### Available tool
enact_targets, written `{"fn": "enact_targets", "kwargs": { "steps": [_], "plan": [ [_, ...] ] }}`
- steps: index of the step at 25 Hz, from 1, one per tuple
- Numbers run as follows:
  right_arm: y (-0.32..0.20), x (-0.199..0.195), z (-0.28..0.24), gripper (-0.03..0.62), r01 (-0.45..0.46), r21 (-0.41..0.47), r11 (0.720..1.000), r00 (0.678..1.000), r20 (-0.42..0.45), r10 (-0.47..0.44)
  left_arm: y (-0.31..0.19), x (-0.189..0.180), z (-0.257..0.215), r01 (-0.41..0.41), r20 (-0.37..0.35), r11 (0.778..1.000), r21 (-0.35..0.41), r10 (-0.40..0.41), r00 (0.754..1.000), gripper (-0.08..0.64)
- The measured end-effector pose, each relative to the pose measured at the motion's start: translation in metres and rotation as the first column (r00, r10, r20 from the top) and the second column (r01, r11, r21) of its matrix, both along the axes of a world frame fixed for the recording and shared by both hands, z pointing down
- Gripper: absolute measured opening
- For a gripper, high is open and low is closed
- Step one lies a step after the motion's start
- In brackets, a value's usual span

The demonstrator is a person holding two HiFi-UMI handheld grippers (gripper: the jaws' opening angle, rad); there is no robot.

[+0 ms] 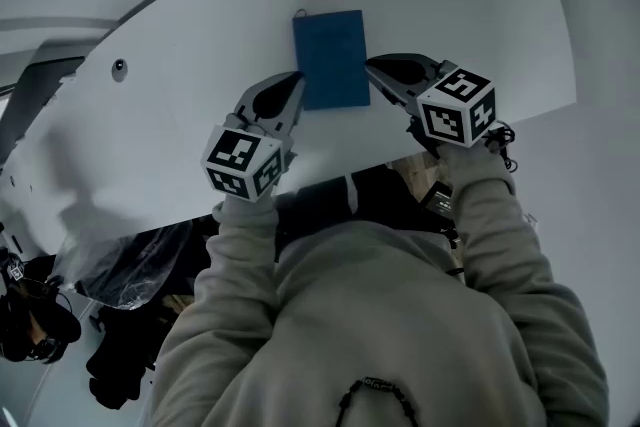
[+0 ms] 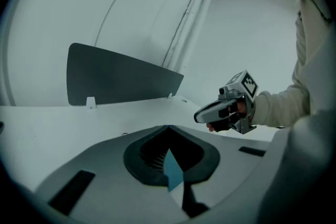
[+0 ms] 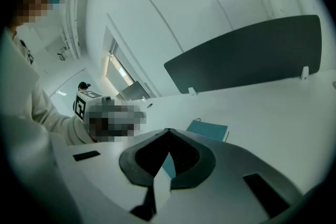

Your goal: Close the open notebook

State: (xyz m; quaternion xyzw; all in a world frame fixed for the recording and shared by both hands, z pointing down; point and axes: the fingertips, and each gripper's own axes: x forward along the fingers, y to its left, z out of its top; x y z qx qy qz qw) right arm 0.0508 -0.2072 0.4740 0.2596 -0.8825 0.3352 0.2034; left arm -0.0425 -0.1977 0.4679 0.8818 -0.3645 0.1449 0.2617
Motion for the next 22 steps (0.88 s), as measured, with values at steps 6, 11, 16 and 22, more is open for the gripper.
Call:
{"fn": "enact_targets", "kwargs": {
  "steps": [6, 11, 16, 22],
  "plan": [
    [-0.004, 0.011, 0.039, 0.017, -0.057, -0.074, 0.996, 0.997, -0.053, 0.053, 0.002, 0.001, 0.038, 0.014, 0.015, 0.997, -0.082, -0.013, 1.000, -0.005],
    [-0.001, 0.014, 0.074, 0.018, -0.076, -0.134, 0.988, 0.995, -0.075, 0.066, 0.000, 0.005, 0.058, -0.005, 0.015, 0.993, -0.115, 0.007, 1.000, -0.005],
    [-0.002, 0.017, 0.101, 0.018, -0.093, -0.179, 0.979, 0.992, -0.099, 0.076, -0.001, 0.009, 0.091, -0.003, 0.004, 0.984, -0.176, 0.004, 1.000, -0.005],
    [-0.005, 0.028, 0.136, 0.018, -0.147, -0.223, 0.964, 0.981, -0.160, 0.113, 0.004, 0.007, 0.126, 0.003, 0.028, 0.961, -0.278, 0.005, 1.000, -0.005]
  ]
}}
